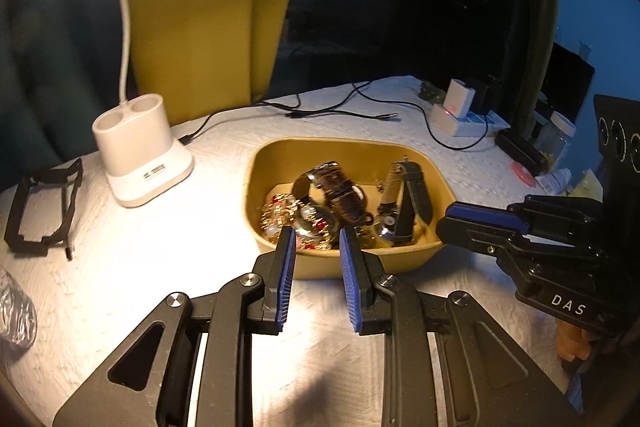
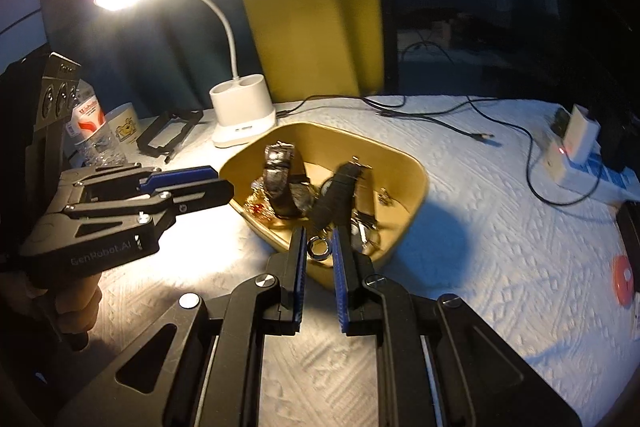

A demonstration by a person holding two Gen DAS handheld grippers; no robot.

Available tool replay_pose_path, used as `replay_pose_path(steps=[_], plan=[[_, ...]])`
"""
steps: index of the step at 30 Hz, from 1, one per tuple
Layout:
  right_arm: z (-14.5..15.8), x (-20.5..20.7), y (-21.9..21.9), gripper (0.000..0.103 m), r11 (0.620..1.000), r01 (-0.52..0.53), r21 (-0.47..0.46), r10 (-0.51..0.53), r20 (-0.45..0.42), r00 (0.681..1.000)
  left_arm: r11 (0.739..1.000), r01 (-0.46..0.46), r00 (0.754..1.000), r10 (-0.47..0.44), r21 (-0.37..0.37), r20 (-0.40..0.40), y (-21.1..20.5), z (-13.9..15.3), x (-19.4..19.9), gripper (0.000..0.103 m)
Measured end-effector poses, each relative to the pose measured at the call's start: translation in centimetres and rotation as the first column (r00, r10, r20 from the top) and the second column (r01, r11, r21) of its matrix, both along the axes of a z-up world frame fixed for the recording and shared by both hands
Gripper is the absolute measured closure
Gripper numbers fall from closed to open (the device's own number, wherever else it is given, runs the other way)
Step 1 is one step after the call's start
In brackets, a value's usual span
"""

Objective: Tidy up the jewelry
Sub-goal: 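Lower the silver ring into the tray and open the right gripper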

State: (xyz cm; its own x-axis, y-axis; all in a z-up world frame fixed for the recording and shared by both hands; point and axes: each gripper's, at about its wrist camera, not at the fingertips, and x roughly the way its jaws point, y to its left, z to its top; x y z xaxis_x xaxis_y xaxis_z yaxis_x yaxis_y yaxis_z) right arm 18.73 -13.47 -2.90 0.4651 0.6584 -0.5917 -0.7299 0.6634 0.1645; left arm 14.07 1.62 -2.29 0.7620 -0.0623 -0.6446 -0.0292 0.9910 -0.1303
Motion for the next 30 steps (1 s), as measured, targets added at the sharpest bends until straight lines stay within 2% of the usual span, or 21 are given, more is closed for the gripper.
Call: replay_pose_path(steps=[18,30], plan=[[-0.3,0.4,4.4,0.09,0.997,-0.032,-0.068,0.033,0.001,0.999,0.997,-0.057,0.998,0.057,-0.051,-0.007,3.3,-0.8,-0.6,0.078],[-0.2,0.5,4.2,0.086,0.996,-0.03,-0.081,0.03,-0.002,1.0,0.997,-0.06,0.998,0.06,-0.048,-0.003,3.4,-0.6,-0.8,0.078]])
